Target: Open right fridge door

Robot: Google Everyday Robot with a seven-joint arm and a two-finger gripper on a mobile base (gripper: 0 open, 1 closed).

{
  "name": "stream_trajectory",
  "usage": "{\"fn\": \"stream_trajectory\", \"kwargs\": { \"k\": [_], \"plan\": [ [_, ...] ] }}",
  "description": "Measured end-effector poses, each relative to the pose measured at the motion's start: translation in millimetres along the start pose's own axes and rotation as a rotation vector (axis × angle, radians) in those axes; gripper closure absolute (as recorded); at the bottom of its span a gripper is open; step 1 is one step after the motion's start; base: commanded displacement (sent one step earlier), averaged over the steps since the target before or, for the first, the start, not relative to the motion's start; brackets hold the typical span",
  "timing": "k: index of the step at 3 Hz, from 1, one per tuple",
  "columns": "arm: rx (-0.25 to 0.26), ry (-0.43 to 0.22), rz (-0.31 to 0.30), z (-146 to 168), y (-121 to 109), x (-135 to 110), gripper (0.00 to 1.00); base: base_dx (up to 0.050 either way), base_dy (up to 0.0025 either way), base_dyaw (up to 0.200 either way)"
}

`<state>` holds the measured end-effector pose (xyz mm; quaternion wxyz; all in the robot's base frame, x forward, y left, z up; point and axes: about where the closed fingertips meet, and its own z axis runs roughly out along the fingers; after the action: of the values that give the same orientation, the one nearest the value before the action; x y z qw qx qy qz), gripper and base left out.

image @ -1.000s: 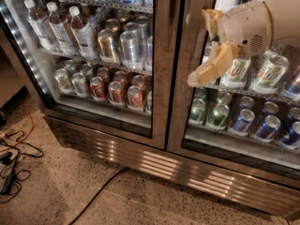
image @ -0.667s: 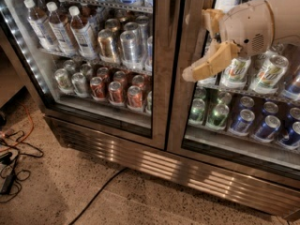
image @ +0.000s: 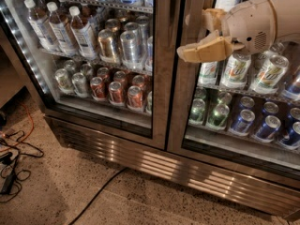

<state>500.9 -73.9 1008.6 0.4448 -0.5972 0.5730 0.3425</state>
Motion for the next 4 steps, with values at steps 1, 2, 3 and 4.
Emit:
{"fn": "stream_trajectory", "kwargs": {
  "k": [1,2,3,4],
  "plan": [
    [-0.010,0.007,-0.005,0,0,-2,0.89,0.000,0.00000,0.000],
    [-0.010,0.007,-0.005,-3,-3,0,1.00,0.000,0.00000,0.000],
    [-0.010,0.007,-0.005,-3,-11,3,1.00,0.000,0.00000,0.000],
    [-0.010,0.007,-0.005,-2,-18,8,1.00,0.000,0.00000,0.000]
  ]
}}
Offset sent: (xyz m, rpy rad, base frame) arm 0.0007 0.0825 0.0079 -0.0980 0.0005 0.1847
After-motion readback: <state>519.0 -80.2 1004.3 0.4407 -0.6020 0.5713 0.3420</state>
